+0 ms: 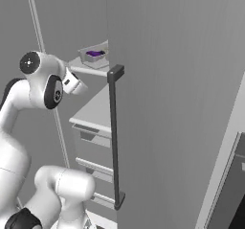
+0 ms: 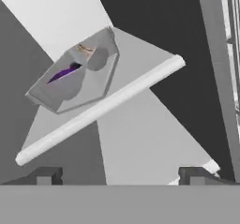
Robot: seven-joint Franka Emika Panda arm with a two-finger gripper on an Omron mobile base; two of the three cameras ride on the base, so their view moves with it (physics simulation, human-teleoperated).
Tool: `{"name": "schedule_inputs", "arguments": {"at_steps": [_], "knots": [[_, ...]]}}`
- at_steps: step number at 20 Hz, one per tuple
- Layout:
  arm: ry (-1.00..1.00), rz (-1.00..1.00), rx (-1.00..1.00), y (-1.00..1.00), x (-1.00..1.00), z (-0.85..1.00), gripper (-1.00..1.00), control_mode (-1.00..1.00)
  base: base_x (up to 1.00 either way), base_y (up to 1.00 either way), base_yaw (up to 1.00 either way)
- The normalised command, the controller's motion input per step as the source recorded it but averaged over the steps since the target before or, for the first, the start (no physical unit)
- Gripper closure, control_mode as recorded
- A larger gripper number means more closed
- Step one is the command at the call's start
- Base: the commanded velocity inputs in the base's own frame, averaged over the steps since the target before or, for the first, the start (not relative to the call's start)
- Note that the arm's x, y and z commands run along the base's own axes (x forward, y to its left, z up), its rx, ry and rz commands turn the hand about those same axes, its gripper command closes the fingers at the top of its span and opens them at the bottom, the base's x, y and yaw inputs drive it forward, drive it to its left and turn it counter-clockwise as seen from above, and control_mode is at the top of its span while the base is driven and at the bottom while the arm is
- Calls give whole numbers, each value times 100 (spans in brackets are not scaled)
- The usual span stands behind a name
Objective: Take the meat container that has the steak and place it on the second highest rack of the freezer. Then take the vegetable container that has the garlic and eggplant and place it on the highest rack of the freezer.
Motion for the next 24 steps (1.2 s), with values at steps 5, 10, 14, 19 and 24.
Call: {"name": "schedule_inputs", "arguments": {"at_steps": [5, 10, 14, 19, 24], "knots": [[60, -1, -6, -3, -100, -100, -100, -100, 0, 0, 0], [18, -2, -2, -4, -40, -40, -100, 100, -60, -28, -3], [0, 0, 0, 0, 0, 0, -100, 100, -100, -97, -25], [0, 0, 0, 0, 0, 0, -100, 100, -24, -100, -53], [0, 0, 0, 0, 0, 0, -100, 100, 0, -100, -49]]}}
